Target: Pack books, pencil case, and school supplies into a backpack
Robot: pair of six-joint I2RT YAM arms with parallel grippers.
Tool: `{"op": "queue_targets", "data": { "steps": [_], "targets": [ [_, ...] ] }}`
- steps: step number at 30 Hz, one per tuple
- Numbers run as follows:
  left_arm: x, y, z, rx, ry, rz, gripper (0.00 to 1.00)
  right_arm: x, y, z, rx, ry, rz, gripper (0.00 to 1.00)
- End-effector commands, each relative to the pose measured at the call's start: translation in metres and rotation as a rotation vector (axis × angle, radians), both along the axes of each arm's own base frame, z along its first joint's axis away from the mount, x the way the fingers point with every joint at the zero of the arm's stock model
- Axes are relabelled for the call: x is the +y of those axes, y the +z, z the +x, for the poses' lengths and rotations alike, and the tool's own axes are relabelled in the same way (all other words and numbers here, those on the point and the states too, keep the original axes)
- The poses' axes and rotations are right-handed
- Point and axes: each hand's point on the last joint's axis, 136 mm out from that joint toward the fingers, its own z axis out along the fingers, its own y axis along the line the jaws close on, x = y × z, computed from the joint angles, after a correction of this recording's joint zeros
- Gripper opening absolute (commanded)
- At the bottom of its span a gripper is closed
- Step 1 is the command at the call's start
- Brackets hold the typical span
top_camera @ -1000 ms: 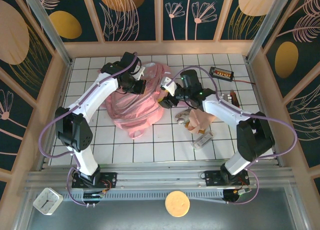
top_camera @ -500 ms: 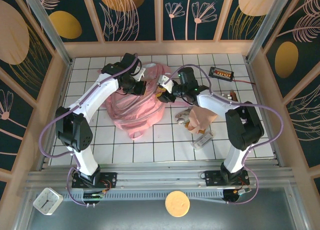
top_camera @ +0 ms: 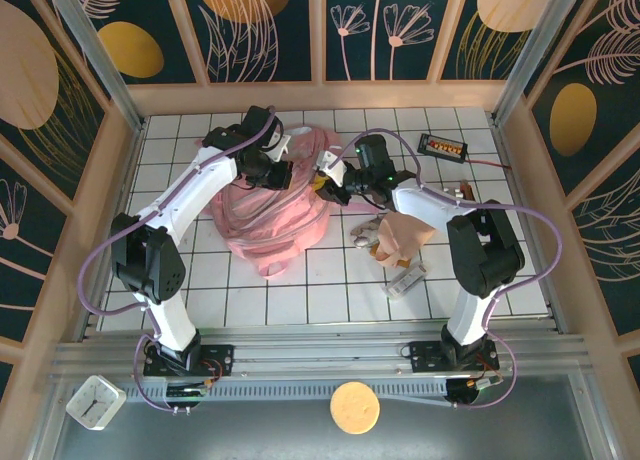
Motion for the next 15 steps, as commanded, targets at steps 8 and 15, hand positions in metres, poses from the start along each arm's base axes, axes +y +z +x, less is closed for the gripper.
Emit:
{"op": "queue_targets", "data": {
  "steps": [8,15],
  "targets": [
    [-0.003,0.016,-0.004,-0.015,0.018,-0.06,0.0,0.011,0.021,0.003,-0.036,0.001,0.04,0.0],
    [0.003,0.01,-0.001,-0.017,0.062,-0.034,0.0,0.014,0.03,-0.026,0.014,0.003,-0.004,0.0]
  ]
}}
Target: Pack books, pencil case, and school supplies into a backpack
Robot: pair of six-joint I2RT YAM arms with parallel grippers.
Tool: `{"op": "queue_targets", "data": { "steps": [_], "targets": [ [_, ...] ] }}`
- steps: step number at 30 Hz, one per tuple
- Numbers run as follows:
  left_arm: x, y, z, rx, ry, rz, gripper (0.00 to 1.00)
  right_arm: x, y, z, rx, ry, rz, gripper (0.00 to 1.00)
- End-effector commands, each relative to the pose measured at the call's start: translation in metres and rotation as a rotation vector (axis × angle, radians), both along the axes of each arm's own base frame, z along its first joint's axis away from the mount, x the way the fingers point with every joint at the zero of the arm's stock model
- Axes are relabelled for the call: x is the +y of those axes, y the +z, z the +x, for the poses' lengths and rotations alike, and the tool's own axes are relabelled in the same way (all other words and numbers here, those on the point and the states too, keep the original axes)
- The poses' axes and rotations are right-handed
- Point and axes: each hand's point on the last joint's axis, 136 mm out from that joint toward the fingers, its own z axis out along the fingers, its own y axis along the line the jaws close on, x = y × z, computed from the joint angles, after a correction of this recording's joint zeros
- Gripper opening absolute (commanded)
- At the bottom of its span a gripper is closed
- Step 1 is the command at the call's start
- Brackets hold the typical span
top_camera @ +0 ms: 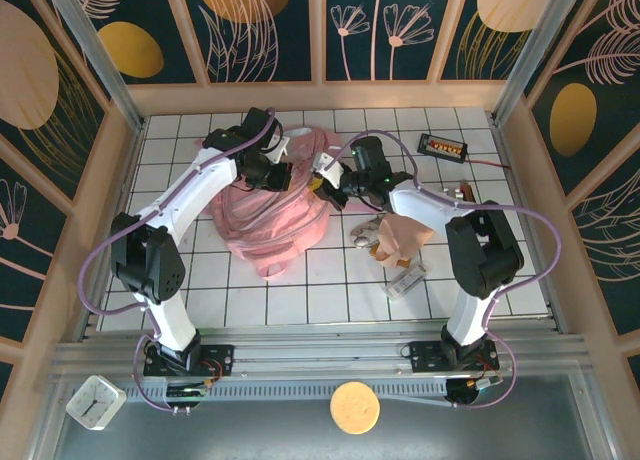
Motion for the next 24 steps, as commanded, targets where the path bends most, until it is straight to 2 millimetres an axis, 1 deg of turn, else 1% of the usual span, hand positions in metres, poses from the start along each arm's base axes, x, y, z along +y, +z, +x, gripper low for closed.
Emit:
{"op": "queue_targets", "data": {
  "steps": [1,3,9,10,11,12,14,17,19,20,21,23,24],
  "targets": [
    [0.004,0.016,0.002,-0.034,0.058,-0.023,0.0,0.007,0.032,-0.021,0.005,0.008,-0.001,0.0],
    [0.006,0.015,0.005,-0.037,0.081,-0.016,0.0,0.007,0.031,-0.03,0.057,0.0,-0.029,0.0],
    [0.005,0.012,0.01,-0.018,0.128,-0.025,0.0,0.012,0.027,-0.068,0.196,0.04,-0.118,0.0],
    [0.004,0.012,0.011,-0.016,0.132,-0.031,0.0,0.011,0.025,-0.072,0.223,0.035,-0.139,0.0],
    [0.0,0.017,0.017,-0.04,0.134,-0.052,0.0,0.012,0.025,-0.074,0.243,0.03,-0.15,0.0],
    [-0.002,0.018,0.019,-0.037,0.146,-0.063,0.0,0.014,0.024,-0.077,0.27,0.022,-0.159,0.0],
    [-0.007,0.019,0.022,-0.029,0.161,-0.094,0.0,0.023,0.022,-0.081,0.314,-0.003,-0.174,0.0],
    [-0.014,0.022,0.025,-0.023,0.189,-0.148,0.0,0.043,0.022,-0.081,0.442,-0.089,-0.14,0.0],
    [-0.019,0.024,0.027,-0.022,0.203,-0.187,0.0,0.059,0.028,-0.082,0.55,-0.143,-0.054,0.0],
    [-0.021,0.025,0.027,-0.021,0.208,-0.2,0.0,0.064,0.031,-0.084,0.583,-0.154,-0.017,0.0],
    [-0.021,0.026,0.027,-0.024,0.214,-0.21,0.0,0.065,0.031,-0.084,0.594,-0.181,0.016,0.0],
    [-0.019,0.028,0.024,-0.03,0.22,-0.212,0.01,0.056,0.025,-0.077,0.598,-0.259,0.035,0.0],
    [-0.017,0.028,0.022,-0.029,0.216,-0.2,0.16,0.046,0.019,-0.071,0.599,-0.306,0.027,0.0]
  ]
}}
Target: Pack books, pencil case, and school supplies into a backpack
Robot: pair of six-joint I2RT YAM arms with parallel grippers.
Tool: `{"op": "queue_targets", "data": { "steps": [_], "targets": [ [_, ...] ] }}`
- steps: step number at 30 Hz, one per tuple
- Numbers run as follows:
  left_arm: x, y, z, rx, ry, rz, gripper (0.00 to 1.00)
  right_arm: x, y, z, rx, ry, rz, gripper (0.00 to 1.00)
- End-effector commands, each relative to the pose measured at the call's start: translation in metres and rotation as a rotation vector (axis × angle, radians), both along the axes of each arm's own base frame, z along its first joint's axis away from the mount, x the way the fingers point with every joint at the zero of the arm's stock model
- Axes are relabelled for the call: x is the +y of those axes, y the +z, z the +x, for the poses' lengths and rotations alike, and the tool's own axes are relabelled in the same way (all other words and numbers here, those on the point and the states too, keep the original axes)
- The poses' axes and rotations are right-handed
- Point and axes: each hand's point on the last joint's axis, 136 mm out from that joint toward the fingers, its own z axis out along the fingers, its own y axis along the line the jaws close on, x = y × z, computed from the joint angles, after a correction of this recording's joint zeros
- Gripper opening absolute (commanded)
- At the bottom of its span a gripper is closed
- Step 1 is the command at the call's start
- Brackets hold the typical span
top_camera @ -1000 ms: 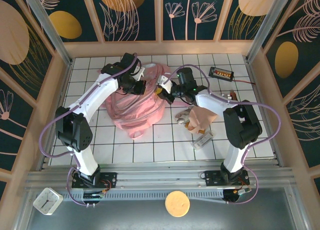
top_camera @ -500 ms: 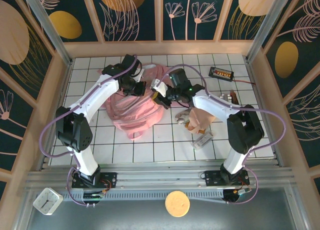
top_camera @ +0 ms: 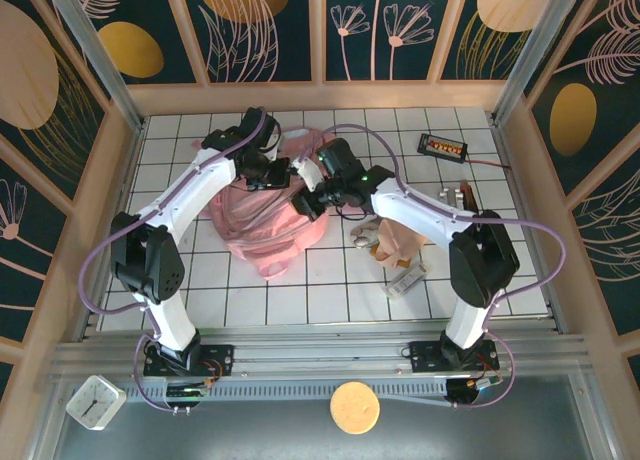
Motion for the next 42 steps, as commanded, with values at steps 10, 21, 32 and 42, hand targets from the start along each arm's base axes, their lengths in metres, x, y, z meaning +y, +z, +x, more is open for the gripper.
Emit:
{"op": "queue_targets", "data": {
  "steps": [10,21,32,42],
  "targets": [
    [0.068,0.012,-0.028,-0.07,0.172,-0.007,0.51,-0.085,-0.044,0.028,0.123,-0.239,-0.073,0.0],
    [0.076,-0.032,-0.037,0.004,0.31,-0.323,0.47,-0.082,-0.053,0.026,0.111,-0.185,-0.085,0.0],
    [0.048,-0.093,-0.03,0.072,0.364,-0.375,0.09,-0.072,-0.073,-0.004,0.132,-0.054,-0.3,0.0],
    [0.031,-0.109,-0.027,0.09,0.358,-0.414,0.04,-0.011,-0.08,-0.037,0.382,-0.091,-0.194,0.0]
  ]
}}
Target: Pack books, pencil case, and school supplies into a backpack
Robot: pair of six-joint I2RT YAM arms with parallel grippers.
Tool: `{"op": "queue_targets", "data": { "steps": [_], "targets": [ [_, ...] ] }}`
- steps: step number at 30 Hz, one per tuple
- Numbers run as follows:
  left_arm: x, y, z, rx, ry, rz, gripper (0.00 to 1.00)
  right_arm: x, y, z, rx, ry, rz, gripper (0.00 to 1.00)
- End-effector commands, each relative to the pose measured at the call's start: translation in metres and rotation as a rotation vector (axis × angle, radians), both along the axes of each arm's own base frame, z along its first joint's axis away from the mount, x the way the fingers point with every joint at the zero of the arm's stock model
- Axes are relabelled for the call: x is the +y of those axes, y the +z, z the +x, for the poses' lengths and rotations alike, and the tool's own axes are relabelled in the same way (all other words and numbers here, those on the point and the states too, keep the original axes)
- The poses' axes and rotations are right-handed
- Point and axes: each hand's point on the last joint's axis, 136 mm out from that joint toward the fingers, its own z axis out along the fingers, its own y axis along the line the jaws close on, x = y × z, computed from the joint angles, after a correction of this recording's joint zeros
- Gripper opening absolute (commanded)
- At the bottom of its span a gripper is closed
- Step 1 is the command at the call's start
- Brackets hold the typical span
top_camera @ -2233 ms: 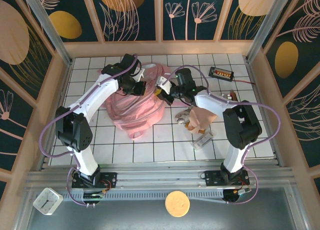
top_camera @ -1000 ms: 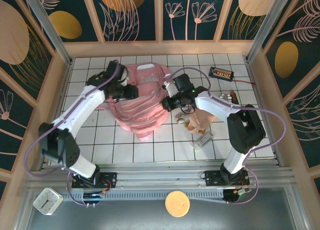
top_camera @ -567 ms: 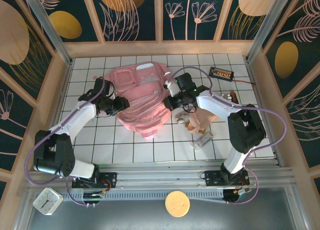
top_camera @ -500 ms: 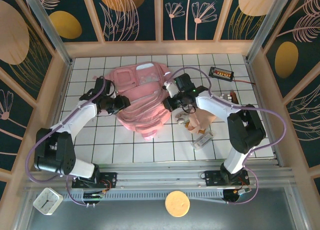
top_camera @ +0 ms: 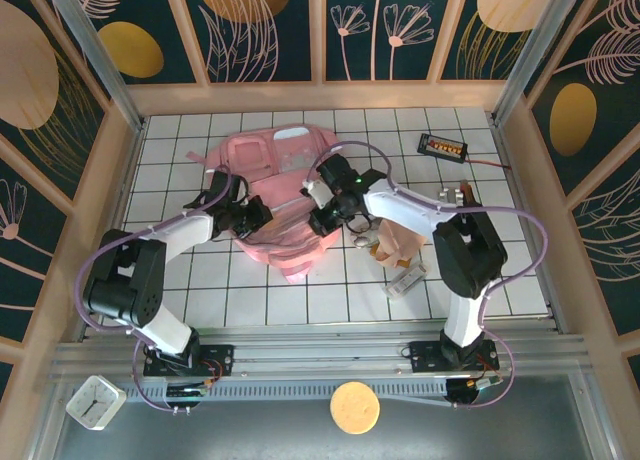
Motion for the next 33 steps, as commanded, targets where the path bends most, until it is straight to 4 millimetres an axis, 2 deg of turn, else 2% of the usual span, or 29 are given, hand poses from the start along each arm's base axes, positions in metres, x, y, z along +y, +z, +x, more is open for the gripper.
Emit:
{"op": "queue_targets", "data": {
  "steps": [1,7,8,9,11,15,16,19,23,28,33],
  "targets": [
    [-0.014,0.001,0.006,-0.022,-0.01,-0.054,0.04,0.033,-0.004,-0.017,0.146,-0.046,0.081,0.0],
    [-0.02,0.003,0.005,-0.02,-0.017,-0.072,0.04,0.084,-0.008,-0.018,0.243,-0.061,0.205,0.0],
    [-0.02,0.005,0.005,-0.021,-0.02,-0.069,0.06,0.088,-0.009,-0.016,0.25,-0.068,0.216,0.0],
    [-0.018,0.01,0.005,-0.027,-0.021,-0.057,0.12,0.088,-0.009,-0.014,0.249,-0.076,0.219,0.0],
    [-0.01,0.023,0.008,-0.054,-0.024,-0.006,0.32,0.083,-0.004,-0.009,0.224,-0.088,0.214,0.0],
    [0.021,0.064,0.011,-0.118,0.004,0.092,0.54,0.06,0.023,0.003,0.166,-0.105,0.227,0.0],
    [0.029,0.081,0.016,-0.15,0.019,0.106,0.57,0.055,0.031,0.006,0.154,-0.105,0.233,0.0],
    [0.056,0.1,0.014,-0.173,0.051,0.162,0.61,0.043,0.059,0.016,0.122,-0.11,0.275,0.0],
    [0.075,0.101,0.011,-0.164,0.079,0.182,0.64,0.037,0.098,0.025,0.077,-0.098,0.345,0.0],
    [0.077,0.098,0.016,-0.16,0.114,0.114,0.64,0.036,0.13,0.031,0.033,-0.069,0.383,0.0],
    [0.071,0.088,0.022,-0.145,0.12,0.051,0.63,0.03,0.158,0.036,-0.012,-0.057,0.428,0.0]
  ]
}}
